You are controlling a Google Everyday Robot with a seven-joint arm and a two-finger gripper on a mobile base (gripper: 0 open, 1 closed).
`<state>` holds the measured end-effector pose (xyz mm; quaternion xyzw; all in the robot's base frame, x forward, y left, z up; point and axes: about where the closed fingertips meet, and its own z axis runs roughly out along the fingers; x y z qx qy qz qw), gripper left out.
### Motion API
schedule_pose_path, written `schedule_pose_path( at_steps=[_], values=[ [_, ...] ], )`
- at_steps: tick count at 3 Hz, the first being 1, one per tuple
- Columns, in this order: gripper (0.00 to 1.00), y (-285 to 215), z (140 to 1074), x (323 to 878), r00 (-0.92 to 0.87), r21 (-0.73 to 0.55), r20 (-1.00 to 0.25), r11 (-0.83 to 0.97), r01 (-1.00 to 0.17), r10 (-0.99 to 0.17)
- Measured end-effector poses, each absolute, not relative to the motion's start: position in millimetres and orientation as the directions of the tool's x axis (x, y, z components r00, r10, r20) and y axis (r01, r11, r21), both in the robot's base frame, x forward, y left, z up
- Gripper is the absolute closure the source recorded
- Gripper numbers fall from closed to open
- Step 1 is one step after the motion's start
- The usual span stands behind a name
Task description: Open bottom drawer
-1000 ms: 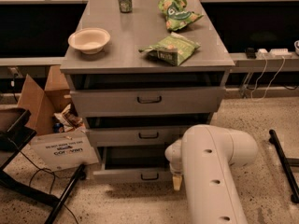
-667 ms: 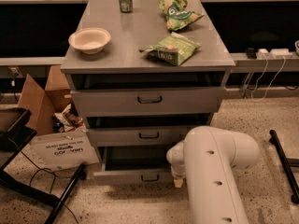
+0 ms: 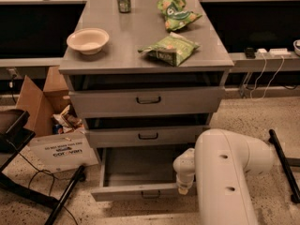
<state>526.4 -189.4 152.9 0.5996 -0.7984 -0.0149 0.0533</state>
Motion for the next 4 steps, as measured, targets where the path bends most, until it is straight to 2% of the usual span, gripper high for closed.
schedule_pose_path(
  at_steps=[4],
  values=[
    [1.00, -191, 151, 494, -0.322, 0.115, 0.068, 0.328, -0.938, -0.944]
  ],
)
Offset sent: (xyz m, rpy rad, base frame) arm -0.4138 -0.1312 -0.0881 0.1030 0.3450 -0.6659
